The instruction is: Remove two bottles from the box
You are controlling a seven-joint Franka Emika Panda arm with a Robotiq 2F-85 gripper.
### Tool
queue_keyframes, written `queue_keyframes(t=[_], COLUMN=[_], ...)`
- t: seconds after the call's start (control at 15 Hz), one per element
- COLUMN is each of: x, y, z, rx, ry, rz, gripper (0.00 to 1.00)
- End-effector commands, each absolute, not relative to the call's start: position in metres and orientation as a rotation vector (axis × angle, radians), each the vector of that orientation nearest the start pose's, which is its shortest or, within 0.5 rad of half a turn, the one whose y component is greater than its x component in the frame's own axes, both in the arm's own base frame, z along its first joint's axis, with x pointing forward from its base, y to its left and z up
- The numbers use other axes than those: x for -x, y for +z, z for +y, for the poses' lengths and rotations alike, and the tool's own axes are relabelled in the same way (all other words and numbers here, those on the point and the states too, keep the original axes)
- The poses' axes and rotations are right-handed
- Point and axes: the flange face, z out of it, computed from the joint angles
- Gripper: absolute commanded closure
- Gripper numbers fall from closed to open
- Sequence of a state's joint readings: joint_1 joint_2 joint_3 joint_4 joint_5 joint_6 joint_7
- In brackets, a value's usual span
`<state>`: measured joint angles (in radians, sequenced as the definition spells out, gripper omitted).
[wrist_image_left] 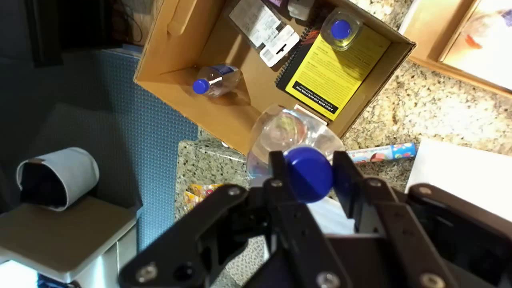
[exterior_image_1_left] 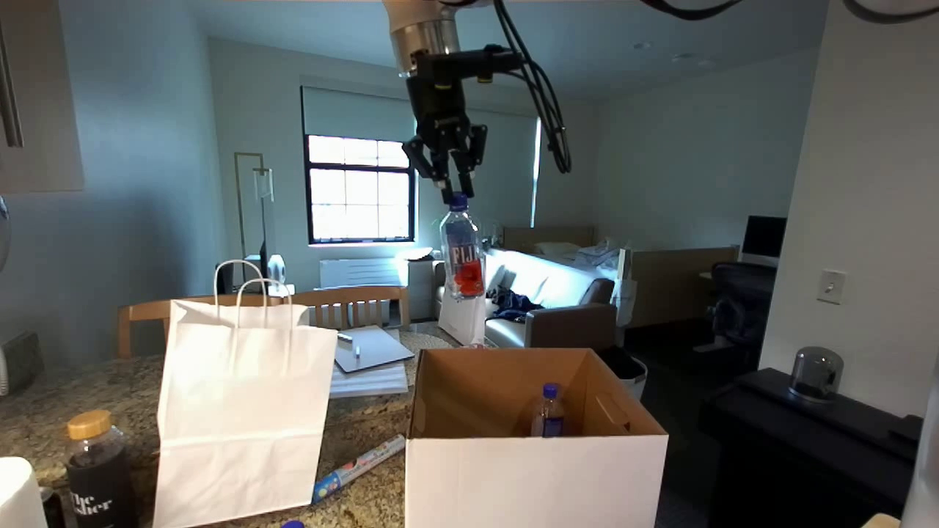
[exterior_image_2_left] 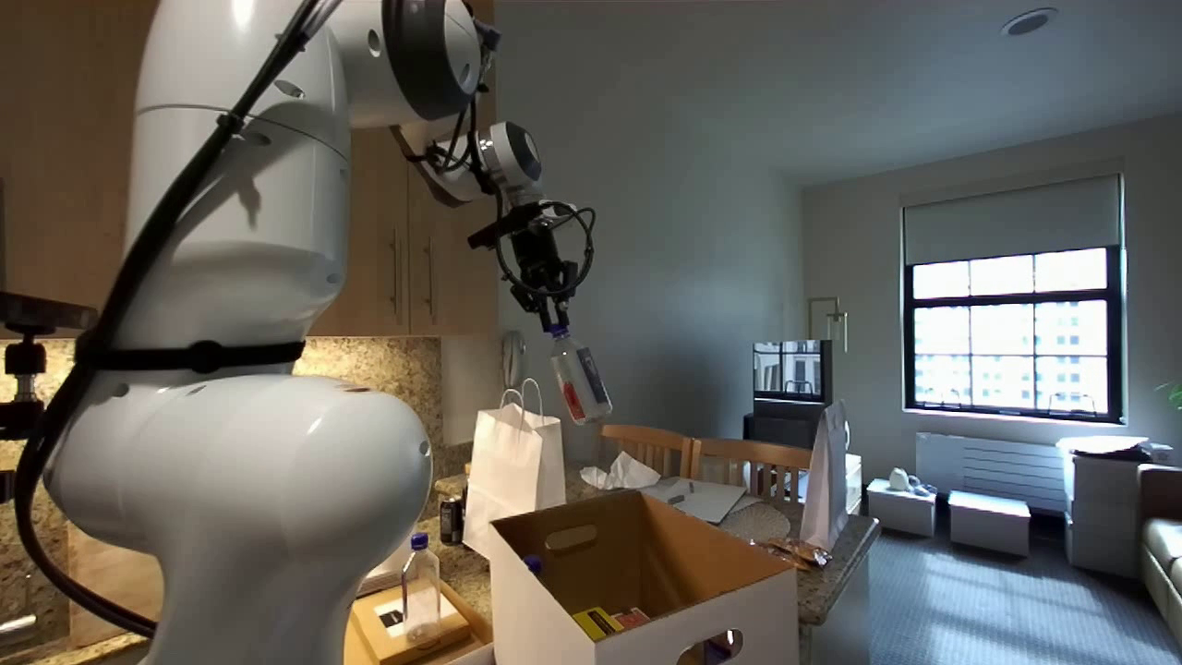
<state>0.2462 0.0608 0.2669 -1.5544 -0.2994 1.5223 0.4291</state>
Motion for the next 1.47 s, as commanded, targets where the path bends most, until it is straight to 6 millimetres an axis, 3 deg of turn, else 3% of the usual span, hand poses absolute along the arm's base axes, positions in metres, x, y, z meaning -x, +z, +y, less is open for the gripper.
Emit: queue_keyframes(t=[0.0,0.33,0.6,0.87,1.13,1.2,1.4], x=[-0.522,-0.514,-0.506,-0.513,-0.524,-0.517,-0.524], y=[0.603,0.597,0.592,0.581,0.567,0.567,0.561], z=[0.278,0.318,0.338,0.353,0.345,0.352,0.348], rx=[3.471,3.362,3.206,3.030,2.993,3.032,3.034], ry=[-0.070,-0.046,-0.057,-0.012,0.060,0.045,0.064], rz=[-0.410,-0.843,-1.163,-1.427,-1.475,-1.447,-1.440], gripper=[0.85,0.85,0.85,0.85,0.85,0.67,0.67])
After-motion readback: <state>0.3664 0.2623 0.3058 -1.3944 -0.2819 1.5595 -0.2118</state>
